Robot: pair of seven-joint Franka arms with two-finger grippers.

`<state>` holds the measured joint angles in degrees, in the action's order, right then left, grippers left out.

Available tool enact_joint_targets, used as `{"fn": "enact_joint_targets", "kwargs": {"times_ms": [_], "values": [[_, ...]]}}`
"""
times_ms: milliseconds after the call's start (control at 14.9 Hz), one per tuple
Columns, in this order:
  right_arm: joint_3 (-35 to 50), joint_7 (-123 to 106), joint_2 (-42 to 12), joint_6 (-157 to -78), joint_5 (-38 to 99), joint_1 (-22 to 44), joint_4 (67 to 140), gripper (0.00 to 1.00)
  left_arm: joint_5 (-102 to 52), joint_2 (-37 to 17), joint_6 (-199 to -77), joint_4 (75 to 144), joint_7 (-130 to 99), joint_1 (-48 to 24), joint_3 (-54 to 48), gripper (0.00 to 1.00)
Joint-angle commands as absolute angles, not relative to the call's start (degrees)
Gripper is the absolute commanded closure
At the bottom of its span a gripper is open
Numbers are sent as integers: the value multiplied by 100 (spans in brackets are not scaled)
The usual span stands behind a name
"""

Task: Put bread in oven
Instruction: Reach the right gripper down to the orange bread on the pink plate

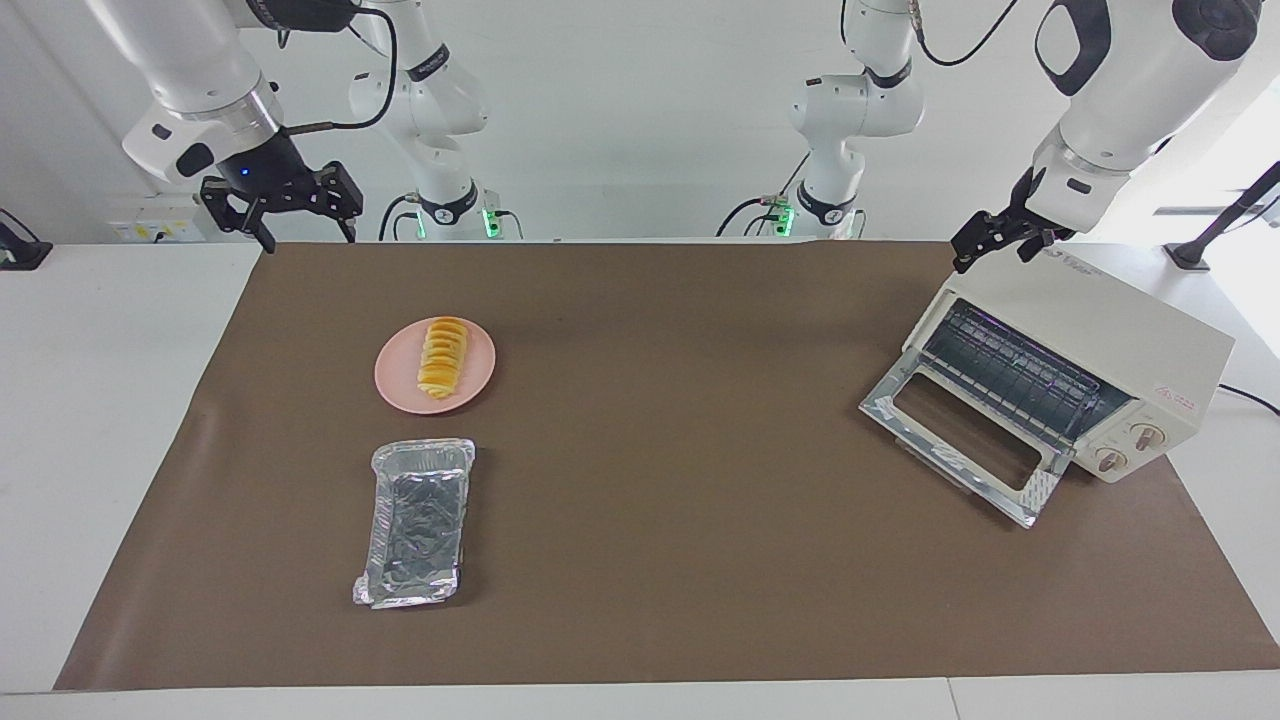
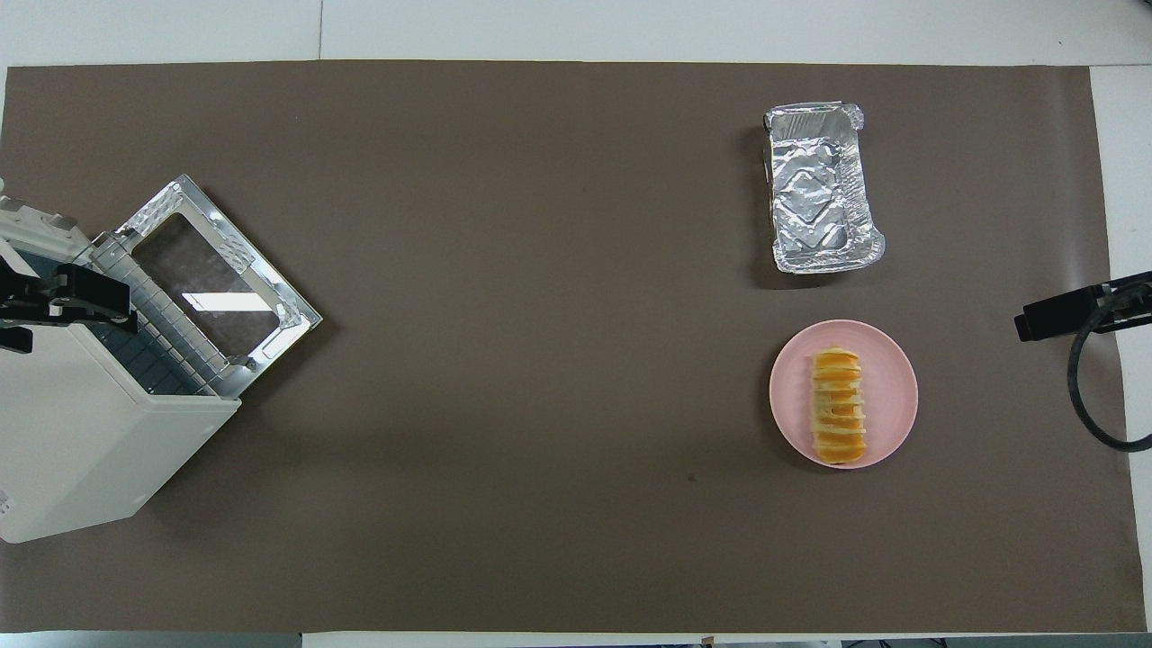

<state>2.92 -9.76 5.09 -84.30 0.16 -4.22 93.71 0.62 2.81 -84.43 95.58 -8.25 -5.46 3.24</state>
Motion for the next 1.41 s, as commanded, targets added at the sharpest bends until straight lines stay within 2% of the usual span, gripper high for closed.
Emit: {"fn": "enact_joint_targets", "kwargs": {"times_ms": [0, 336, 537, 739, 940, 1141, 1343], "values": [[352, -1116, 527, -8403, 62, -519, 9404, 0, 0, 413, -8385, 9659, -773, -466, 290, 0], [352, -1125, 597, -8367, 62, -510, 9518, 0, 0, 413, -8385, 9659, -773, -466, 281, 0], [387, -1134, 1026, -8542, 88, -475, 10385, 0, 0, 413, -8385, 9659, -773, -466, 290, 0], [431, -898, 1948, -9760, 105, -142, 12324, 0, 0, 413, -8385, 9659, -773, -466, 290, 0], [439, -265, 2197, -10746, 105, 394, 13515, 0, 0, 413, -8385, 9659, -773, -466, 290, 0], [439, -158, 1935, -12307, 105, 510, 14472, 0, 0, 413, -8385, 9659, -773, -466, 290, 0], [439, -123, 1076, -13821, 105, 510, 14836, 0, 0, 413, -8385, 9659, -773, -466, 281, 0]]}}
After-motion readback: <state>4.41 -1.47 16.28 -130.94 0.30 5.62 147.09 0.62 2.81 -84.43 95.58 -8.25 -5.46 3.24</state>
